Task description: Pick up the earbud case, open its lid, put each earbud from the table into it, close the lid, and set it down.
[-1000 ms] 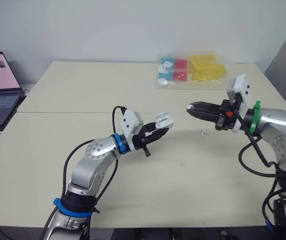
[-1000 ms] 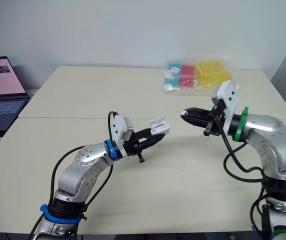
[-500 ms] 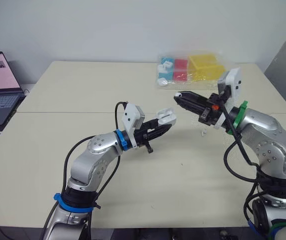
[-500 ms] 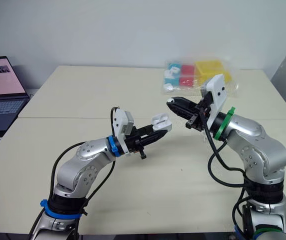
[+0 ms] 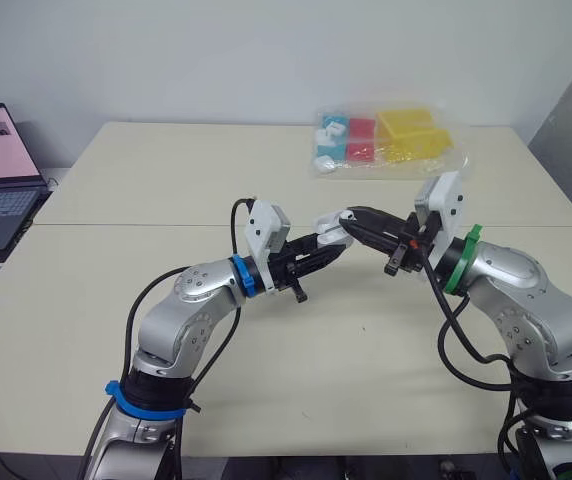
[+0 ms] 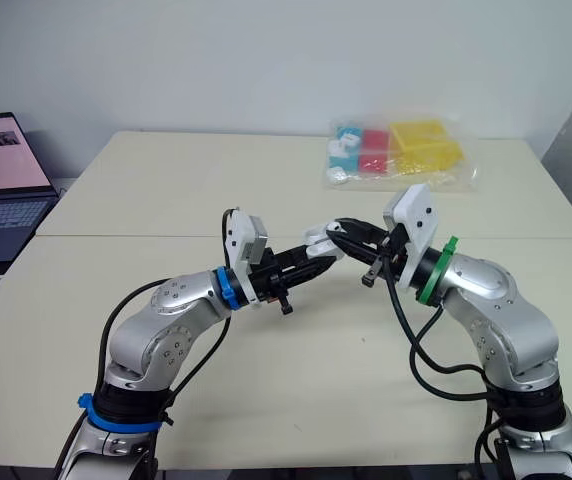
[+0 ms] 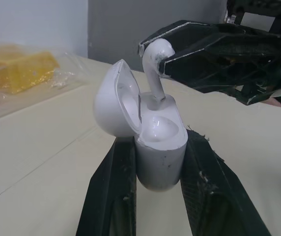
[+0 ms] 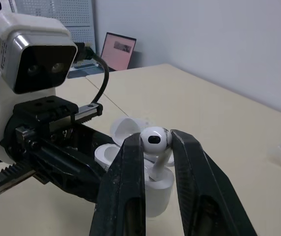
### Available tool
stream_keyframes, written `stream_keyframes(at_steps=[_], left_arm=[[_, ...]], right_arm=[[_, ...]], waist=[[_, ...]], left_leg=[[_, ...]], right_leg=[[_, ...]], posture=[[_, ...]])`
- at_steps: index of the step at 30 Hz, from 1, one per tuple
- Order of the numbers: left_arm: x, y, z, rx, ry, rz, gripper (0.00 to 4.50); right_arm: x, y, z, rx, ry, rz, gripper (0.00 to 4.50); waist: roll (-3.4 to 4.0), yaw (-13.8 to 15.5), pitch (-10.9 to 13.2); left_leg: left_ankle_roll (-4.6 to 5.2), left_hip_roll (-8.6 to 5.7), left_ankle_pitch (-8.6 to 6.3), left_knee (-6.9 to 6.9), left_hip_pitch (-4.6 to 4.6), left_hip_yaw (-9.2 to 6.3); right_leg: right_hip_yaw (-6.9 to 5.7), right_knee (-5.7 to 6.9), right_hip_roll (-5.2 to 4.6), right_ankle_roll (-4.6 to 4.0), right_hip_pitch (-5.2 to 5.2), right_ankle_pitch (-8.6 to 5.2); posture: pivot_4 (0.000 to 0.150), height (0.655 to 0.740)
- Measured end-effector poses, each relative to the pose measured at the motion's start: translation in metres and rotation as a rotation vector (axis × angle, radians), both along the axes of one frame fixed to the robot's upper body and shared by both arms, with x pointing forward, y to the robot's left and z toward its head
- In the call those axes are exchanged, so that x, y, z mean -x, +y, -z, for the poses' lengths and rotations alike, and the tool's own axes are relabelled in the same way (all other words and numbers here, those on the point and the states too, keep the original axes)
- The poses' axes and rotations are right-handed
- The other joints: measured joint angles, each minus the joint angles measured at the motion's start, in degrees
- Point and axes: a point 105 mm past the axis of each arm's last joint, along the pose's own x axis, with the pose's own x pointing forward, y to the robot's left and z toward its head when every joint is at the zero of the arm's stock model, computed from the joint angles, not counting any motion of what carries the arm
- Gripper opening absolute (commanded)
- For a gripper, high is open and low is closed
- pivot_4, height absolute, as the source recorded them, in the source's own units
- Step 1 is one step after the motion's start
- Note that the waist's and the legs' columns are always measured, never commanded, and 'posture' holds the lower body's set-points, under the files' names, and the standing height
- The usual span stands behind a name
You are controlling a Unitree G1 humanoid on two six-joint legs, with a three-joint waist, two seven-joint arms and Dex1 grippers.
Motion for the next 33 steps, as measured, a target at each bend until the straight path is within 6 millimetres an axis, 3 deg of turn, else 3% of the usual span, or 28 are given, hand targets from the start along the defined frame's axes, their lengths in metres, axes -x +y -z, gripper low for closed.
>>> stream_keyframes(at_steps=[18, 25, 33], left_arm=[[0.002, -0.002, -0.001, -0.008, 0.0, 0.01, 0.82], [0.001, 0.001, -0.001, -0.015, -0.002, 0.0, 0.82], [0.002, 0.001, -0.001, -0.015, -0.006, 0.001, 0.82]], right_arm=[[-0.001, -0.003, 0.009, 0.037, -0.063, -0.016, 0.42], [-0.002, -0.006, 0.012, 0.072, -0.045, -0.008, 2.82], [0.0, -0.009, 0.014, 0.106, -0.015, -0.017, 2.83]], waist=[[0.0, 0.0, 0.0], [0.0, 0.0, 0.0], [0.0, 0.05, 0.0]], left_leg=[[0.0, 0.0, 0.0, 0.0, 0.0, 0.0], [0.0, 0.01, 0.0, -0.01, 0.0, -0.01], [0.0, 0.0, 0.0, -0.01, -0.01, 0.0]], right_leg=[[0.0, -0.01, 0.0, 0.0, 0.0, 0.0], [0.0, -0.01, 0.0, 0.0, 0.0, 0.0], [0.0, -0.02, -0.01, 0.0, 0.0, 0.0]], posture=[[0.15, 0.74], [0.15, 0.74], [0.15, 0.74]])
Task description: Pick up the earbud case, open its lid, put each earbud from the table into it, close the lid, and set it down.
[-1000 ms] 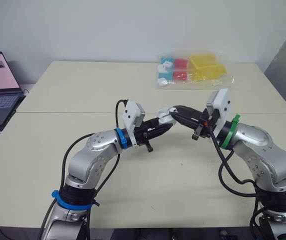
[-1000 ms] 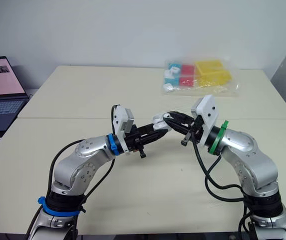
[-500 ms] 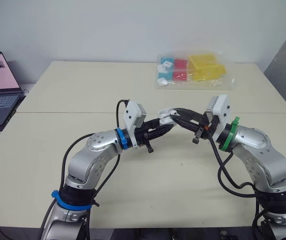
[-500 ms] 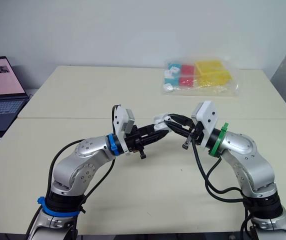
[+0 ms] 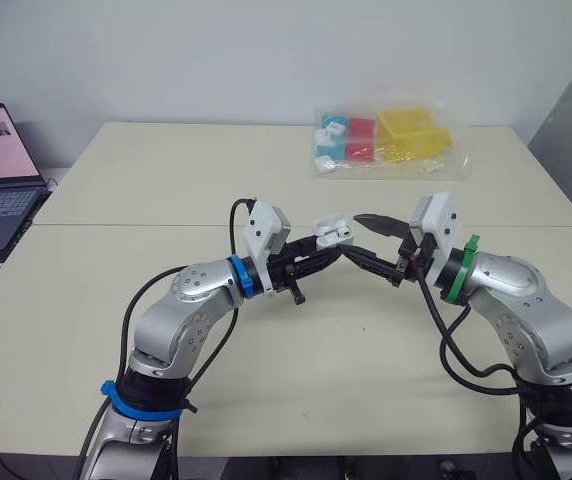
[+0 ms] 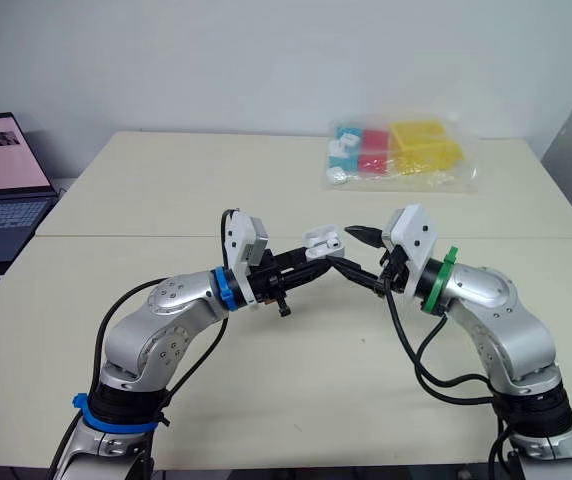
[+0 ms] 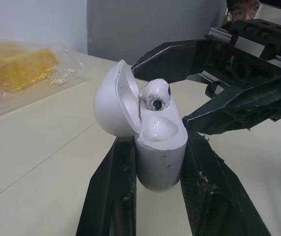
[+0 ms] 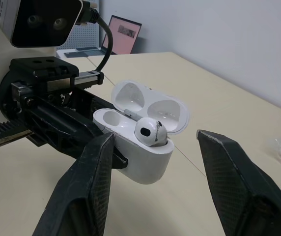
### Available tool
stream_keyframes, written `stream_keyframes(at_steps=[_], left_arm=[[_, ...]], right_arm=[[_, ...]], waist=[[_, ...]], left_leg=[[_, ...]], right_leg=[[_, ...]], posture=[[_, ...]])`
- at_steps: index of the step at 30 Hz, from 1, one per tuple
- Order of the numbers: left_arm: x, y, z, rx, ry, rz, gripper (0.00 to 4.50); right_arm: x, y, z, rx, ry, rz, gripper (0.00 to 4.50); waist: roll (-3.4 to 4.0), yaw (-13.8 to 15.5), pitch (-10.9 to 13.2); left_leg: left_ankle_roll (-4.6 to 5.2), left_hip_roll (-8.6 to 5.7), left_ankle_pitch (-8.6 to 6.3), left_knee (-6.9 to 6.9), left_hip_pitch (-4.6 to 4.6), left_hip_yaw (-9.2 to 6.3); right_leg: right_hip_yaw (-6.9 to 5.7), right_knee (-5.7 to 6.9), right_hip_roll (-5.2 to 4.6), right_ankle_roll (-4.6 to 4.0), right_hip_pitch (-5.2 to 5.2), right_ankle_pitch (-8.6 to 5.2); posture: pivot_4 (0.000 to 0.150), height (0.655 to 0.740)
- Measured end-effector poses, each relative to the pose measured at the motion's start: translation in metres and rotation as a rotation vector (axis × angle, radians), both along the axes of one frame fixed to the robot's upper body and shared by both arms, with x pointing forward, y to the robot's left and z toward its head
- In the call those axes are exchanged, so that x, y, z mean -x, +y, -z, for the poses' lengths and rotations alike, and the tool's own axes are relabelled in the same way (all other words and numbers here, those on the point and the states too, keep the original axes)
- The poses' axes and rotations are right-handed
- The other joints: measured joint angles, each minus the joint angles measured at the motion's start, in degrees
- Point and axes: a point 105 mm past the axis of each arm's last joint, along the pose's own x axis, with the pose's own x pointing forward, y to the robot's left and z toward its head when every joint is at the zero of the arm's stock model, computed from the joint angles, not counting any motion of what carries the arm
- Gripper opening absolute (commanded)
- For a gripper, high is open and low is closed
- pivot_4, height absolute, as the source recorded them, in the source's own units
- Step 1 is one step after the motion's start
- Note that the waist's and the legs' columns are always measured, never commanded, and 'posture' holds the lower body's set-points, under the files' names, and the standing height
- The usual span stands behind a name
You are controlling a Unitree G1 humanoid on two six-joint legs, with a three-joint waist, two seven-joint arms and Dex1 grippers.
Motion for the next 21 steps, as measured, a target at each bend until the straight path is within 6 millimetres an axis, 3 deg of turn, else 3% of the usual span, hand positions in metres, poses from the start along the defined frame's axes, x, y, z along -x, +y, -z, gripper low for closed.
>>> stream_keyframes(at_steps=[7, 12, 17, 21], left_arm=[[0.0, 0.002, -0.001, -0.004, -0.023, -0.006, 0.82], [-0.001, 0.004, -0.002, -0.014, -0.049, -0.017, 0.82], [0.0, 0.005, 0.001, -0.025, -0.065, -0.015, 0.82], [0.001, 0.004, 0.003, -0.042, -0.072, -0.011, 0.82]], right_arm=[[0.0, -0.02, -0.013, 0.057, 0.023, 0.018, 2.83], [-0.003, -0.048, -0.029, 0.102, 0.056, 0.061, 2.83], [-0.014, -0.076, -0.011, 0.191, 0.196, 0.193, 2.83], [-0.036, -0.086, 0.017, 0.183, 0.307, 0.41, 2.83]], waist=[[0.0, 0.01, 0.0], [-0.01, 0.07, 0.0], [-0.01, 0.02, 0.0], [-0.01, -0.1, 0.0]], left_leg=[[0.0, 0.0, 0.0, 0.0, -0.01, 0.0], [0.0, 0.0, 0.0, -0.01, -0.02, 0.0], [0.01, 0.01, 0.0, -0.03, -0.03, 0.02], [0.0, 0.05, 0.0, -0.04, -0.03, 0.03]], right_leg=[[-0.01, -0.01, 0.0, 0.0, 0.0, 0.0], [-0.01, -0.05, 0.0, 0.0, 0.0, 0.0], [0.01, -0.08, 0.0, 0.0, 0.0, 0.0], [0.04, -0.04, 0.01, -0.01, -0.02, 0.0]], posture=[[0.15, 0.74], [0.15, 0.74], [0.15, 0.74], [0.15, 0.74]])
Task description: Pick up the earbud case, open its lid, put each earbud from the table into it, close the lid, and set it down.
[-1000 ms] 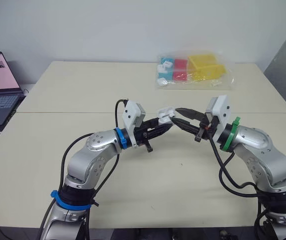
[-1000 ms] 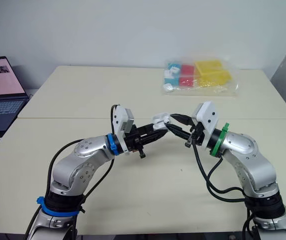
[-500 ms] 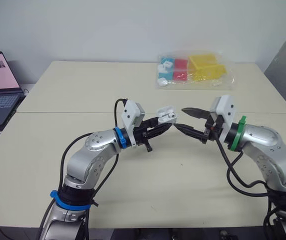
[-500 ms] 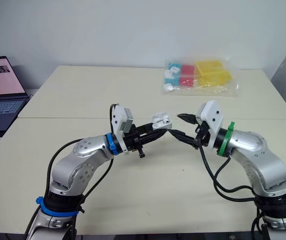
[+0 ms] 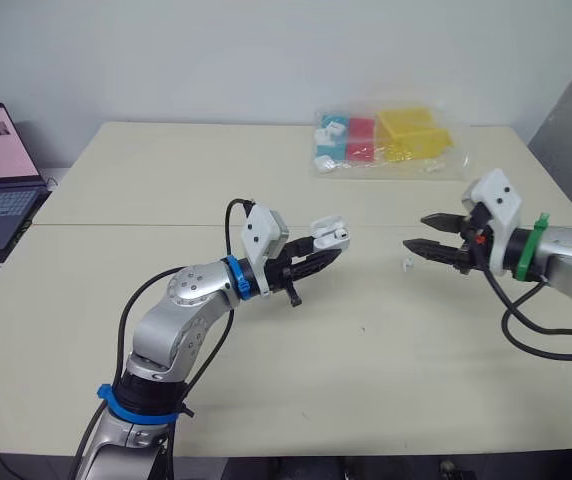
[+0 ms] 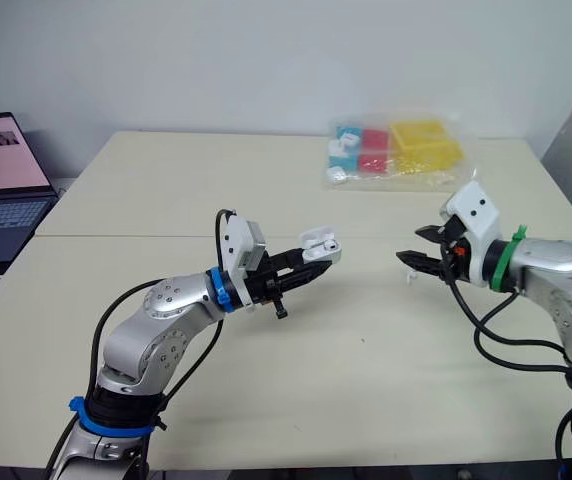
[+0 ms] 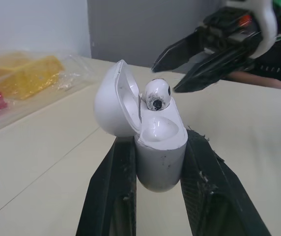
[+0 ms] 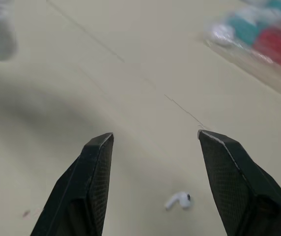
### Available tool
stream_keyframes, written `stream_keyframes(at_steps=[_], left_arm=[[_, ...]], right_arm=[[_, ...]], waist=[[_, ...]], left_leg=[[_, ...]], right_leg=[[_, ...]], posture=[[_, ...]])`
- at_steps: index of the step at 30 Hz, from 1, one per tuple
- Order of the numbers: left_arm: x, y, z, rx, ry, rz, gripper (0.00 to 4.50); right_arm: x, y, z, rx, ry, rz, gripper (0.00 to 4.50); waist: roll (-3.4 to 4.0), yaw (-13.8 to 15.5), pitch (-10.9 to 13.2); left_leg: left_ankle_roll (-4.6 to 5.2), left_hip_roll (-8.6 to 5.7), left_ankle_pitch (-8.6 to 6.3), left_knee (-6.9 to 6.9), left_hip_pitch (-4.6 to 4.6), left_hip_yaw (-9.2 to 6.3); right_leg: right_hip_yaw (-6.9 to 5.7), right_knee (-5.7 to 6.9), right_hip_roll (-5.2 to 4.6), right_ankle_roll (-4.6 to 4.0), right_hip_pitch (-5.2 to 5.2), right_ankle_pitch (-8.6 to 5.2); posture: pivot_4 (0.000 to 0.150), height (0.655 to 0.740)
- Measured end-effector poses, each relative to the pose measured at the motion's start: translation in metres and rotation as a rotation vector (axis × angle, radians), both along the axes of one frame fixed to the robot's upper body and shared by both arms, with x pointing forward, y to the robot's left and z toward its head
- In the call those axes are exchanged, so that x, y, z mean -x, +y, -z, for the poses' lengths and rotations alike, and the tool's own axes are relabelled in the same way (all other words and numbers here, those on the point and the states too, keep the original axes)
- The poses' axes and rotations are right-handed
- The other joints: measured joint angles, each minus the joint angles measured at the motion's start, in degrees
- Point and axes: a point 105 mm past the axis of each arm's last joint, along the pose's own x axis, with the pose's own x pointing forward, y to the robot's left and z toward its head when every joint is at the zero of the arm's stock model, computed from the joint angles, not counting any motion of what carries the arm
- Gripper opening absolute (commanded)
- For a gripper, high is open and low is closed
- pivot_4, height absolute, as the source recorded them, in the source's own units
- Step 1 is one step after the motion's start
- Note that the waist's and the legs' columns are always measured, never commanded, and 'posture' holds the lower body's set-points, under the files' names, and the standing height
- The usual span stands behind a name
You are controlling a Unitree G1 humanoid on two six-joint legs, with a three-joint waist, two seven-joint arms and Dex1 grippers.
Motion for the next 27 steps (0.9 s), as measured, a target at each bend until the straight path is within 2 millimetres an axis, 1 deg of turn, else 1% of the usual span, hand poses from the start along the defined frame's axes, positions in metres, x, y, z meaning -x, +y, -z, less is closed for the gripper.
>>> stream_keyframes(at_steps=[2, 6, 9, 11, 16, 22, 27], left_arm=[[0.001, -0.001, 0.001, -0.003, 0.0, 0.002, 0.82], [0.001, -0.002, 0.002, -0.007, -0.006, 0.004, 0.82], [0.001, -0.002, 0.002, -0.009, -0.008, 0.004, 0.82], [0.001, -0.001, 0.003, -0.013, -0.009, 0.001, 0.82], [0.001, -0.001, 0.003, -0.013, -0.011, 0.002, 0.82], [0.001, -0.001, 0.003, -0.015, -0.015, -0.001, 0.82], [0.001, 0.0, 0.005, -0.015, -0.015, -0.004, 0.82]], right_arm=[[-0.011, 0.0, 0.016, -0.032, 0.049, 0.128, 2.83], [-0.021, 0.002, 0.041, -0.06, 0.124, 0.306, 2.83], [-0.024, 0.001, 0.058, -0.061, 0.152, 0.411, 2.83], [-0.026, 0.0, 0.064, -0.065, 0.156, 0.468, 2.83], [-0.029, 0.003, 0.074, -0.099, 0.17, 0.552, 2.83], [-0.032, -0.009, 0.085, -0.117, 0.194, 0.674, 2.83], [-0.032, -0.011, 0.087, -0.137, 0.199, 0.705, 2.83]], waist=[[0.0, 0.01, 0.0], [0.0, 0.14, 0.0], [0.01, 0.13, 0.0], [0.01, 0.12, 0.0], [0.01, 0.07, -0.01], [0.02, -0.04, -0.01], [0.02, -0.11, -0.01]], left_leg=[[-0.01, 0.0, 0.0, 0.0, -0.02, -0.01], [-0.02, -0.02, 0.01, 0.01, -0.1, -0.01], [-0.02, -0.07, 0.01, 0.01, -0.28, 0.0], [-0.02, -0.07, 0.01, 0.01, -0.32, 0.0], [-0.02, -0.06, 0.01, 0.0, -0.3, -0.01], [-0.02, -0.07, 0.01, 0.0, -0.3, 0.0], [-0.01, -0.06, 0.01, 0.0, -0.29, 0.0]], right_leg=[[0.0, 0.03, 0.01, 0.0, -0.02, 0.0], [0.0, 0.01, 0.01, 0.0, -0.09, 0.0], [0.0, 0.01, -0.03, 0.0, -0.24, 0.0], [-0.01, 0.01, -0.03, 0.0, -0.27, 0.0], [-0.02, 0.04, -0.02, 0.0, -0.28, 0.0], [-0.02, 0.04, 0.02, 0.0, -0.28, 0.0], [-0.02, 0.04, 0.03, -0.01, -0.29, 0.0]], posture=[[0.15, 0.74], [0.15, 0.74], [0.15, 0.74], [0.15, 0.74], [0.15, 0.74], [0.15, 0.74], [0.15, 0.74]])
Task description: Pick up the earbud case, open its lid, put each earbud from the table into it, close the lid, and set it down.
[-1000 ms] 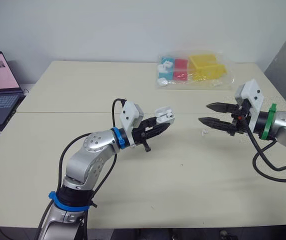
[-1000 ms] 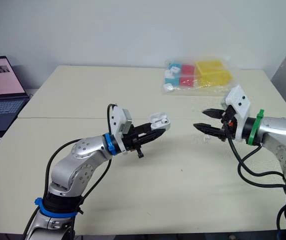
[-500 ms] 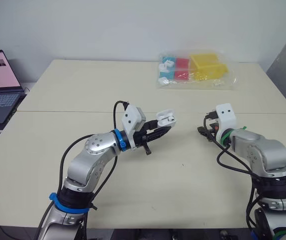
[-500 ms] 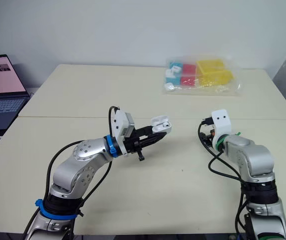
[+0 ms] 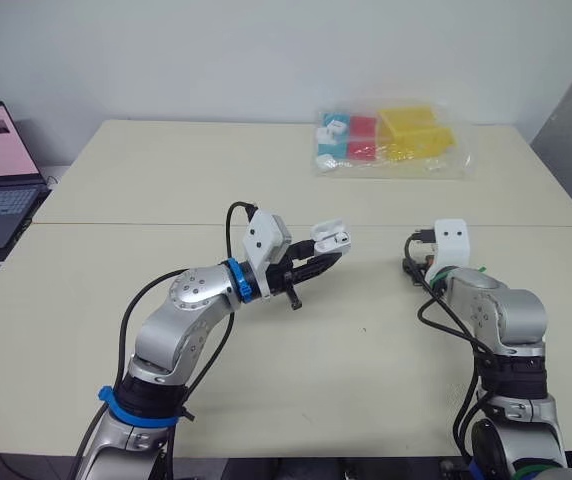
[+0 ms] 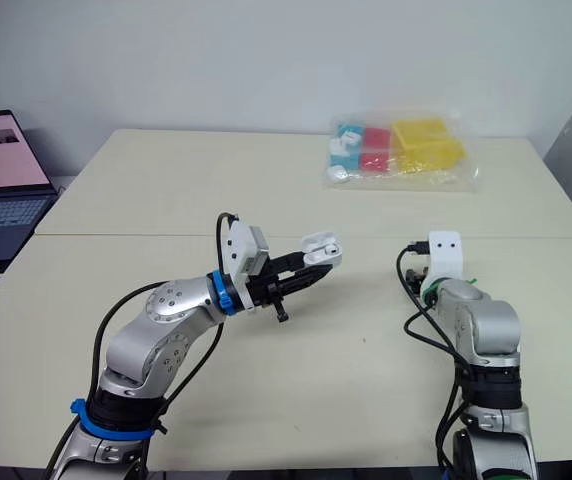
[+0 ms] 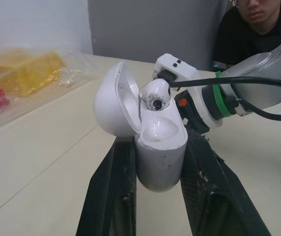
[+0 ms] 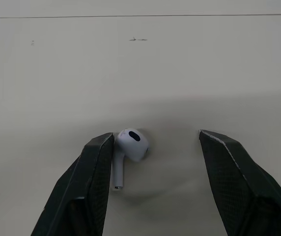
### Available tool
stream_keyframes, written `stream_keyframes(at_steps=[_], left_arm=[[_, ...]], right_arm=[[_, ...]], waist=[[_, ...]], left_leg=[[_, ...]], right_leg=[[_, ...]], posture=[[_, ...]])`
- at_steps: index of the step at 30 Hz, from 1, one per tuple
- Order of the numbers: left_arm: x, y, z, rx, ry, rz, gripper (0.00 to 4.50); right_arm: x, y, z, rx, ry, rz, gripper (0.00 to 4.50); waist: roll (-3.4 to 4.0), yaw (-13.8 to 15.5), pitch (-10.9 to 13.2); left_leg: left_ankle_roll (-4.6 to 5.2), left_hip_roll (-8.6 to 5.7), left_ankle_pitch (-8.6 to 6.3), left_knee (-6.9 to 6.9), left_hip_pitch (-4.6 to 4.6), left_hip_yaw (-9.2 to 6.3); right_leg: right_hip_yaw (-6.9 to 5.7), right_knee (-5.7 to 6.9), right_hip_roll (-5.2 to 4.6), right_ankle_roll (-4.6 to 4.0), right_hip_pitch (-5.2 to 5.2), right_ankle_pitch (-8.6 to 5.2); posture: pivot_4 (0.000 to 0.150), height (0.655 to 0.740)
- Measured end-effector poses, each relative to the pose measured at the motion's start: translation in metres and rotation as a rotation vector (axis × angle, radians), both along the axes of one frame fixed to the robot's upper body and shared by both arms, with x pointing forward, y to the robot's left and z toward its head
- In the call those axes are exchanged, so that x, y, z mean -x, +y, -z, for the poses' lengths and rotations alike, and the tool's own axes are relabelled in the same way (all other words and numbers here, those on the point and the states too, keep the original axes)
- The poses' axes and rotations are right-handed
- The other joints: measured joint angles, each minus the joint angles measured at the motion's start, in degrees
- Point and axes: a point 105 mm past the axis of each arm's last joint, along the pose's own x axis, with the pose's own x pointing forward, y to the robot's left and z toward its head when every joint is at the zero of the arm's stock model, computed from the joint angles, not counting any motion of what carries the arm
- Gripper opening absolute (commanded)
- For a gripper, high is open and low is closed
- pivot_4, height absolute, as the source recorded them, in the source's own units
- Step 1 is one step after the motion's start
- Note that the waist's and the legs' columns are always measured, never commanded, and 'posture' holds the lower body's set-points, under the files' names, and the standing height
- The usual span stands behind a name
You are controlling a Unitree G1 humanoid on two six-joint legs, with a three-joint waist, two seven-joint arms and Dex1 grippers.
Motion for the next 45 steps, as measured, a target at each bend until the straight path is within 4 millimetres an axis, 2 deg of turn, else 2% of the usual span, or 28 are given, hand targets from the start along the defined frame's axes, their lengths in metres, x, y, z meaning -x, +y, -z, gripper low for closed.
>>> stream_keyframes(at_steps=[6, 9, 14, 21, 24, 27, 32, 37, 40, 45], left_arm=[[0.001, -0.001, 0.001, -0.002, 0.001, 0.004, 0.82], [0.001, -0.001, 0.001, -0.003, 0.001, 0.004, 0.82], [0.001, -0.001, 0.002, -0.004, 0.005, 0.0, 0.82], [0.001, -0.001, 0.003, -0.006, 0.005, -0.001, 0.82], [0.001, 0.0, 0.003, -0.008, 0.005, -0.001, 0.82], [0.0, 0.0, 0.003, -0.012, 0.004, -0.002, 0.82], [0.001, 0.001, 0.004, -0.02, 0.005, 0.003, 0.82], [0.003, 0.003, 0.006, -0.03, 0.012, 0.008, 0.82], [0.003, 0.004, 0.007, -0.034, 0.016, 0.008, 0.82], [0.004, 0.004, 0.007, -0.036, 0.015, 0.009, 0.82]], right_arm=[[0.0, 0.004, 0.002, -0.024, -0.003, 0.009, 2.83], [-0.001, 0.004, 0.002, -0.036, -0.008, 0.018, 2.26], [-0.002, -0.001, 0.002, -0.055, -0.009, 0.036, 0.5], [-0.001, -0.001, 0.001, -0.054, 0.0, -0.012, 0.45], [0.002, 0.003, -0.001, -0.051, 0.028, -0.136, 0.45], [0.009, 0.009, -0.006, -0.016, 0.062, -0.335, 0.45], [0.038, 0.016, -0.015, 0.102, 0.103, -0.717, 0.45], [0.073, 0.01, -0.008, 0.249, 0.204, -1.088, 0.45], [0.08, 0.001, -0.008, 0.299, 0.247, -1.24, 0.45], [0.079, -0.008, -0.008, 0.341, 0.289, -1.391, 0.45]], waist=[[0.01, -0.1, -0.01], [0.01, -0.16, -0.01], [0.01, -0.49, -0.01], [0.02, -1.07, -0.01], [0.01, -1.09, -0.01], [0.01, -1.1, -0.01], [0.01, -1.08, -0.01], [-0.02, -1.04, 0.01], [-0.04, -1.13, 0.02], [-0.05, -1.08, 0.03]], left_leg=[[0.0, 0.0, 0.0, 0.0, 0.03, 0.0], [0.0, 0.01, 0.0, 0.0, 0.04, 0.0], [0.0, 0.02, 0.0, 0.0, 0.07, 0.0], [0.0, 0.02, 0.0, 0.0, 0.06, 0.0], [0.01, 0.0, 0.0, 0.0, 0.05, 0.01], [0.01, -0.01, -0.01, -0.02, 0.04, 0.0], [0.02, -0.02, -0.01, -0.04, 0.01, -0.02], [0.02, -0.01, -0.01, -0.02, 0.03, -0.03], [0.02, 0.02, -0.01, 0.01, 0.09, 0.0], [0.01, 0.13, 0.0, 0.01, 0.17, -0.02]], right_leg=[[0.0, 0.03, 0.03, 0.0, 0.01, 0.0], [0.0, 0.03, 0.03, 0.0, 0.02, 0.0], [0.01, 0.04, 0.04, 0.0, 0.03, 0.0], [0.01, 0.04, 0.04, 0.0, 0.03, 0.0], [0.01, 0.01, 0.06, 0.0, 0.03, 0.0], [-0.01, -0.02, 0.11, 0.01, 0.04, 0.0], [-0.05, -0.12, 0.13, 0.03, 0.05, -0.02], [-0.07, -0.18, 0.12, 0.05, 0.09, -0.02], [-0.02, -0.18, 0.12, 0.05, 0.12, -0.02], [-0.03, -0.15, 0.11, 0.03, 0.16, -0.01]], posture=[[0.15, 0.74], [0.15, 0.74], [0.15, 0.74], [0.15, 0.74], [0.15, 0.74], [0.15, 0.74], [0.15, 0.74], [0.15, 0.74], [0.15, 0.74], [0.15, 0.74]])
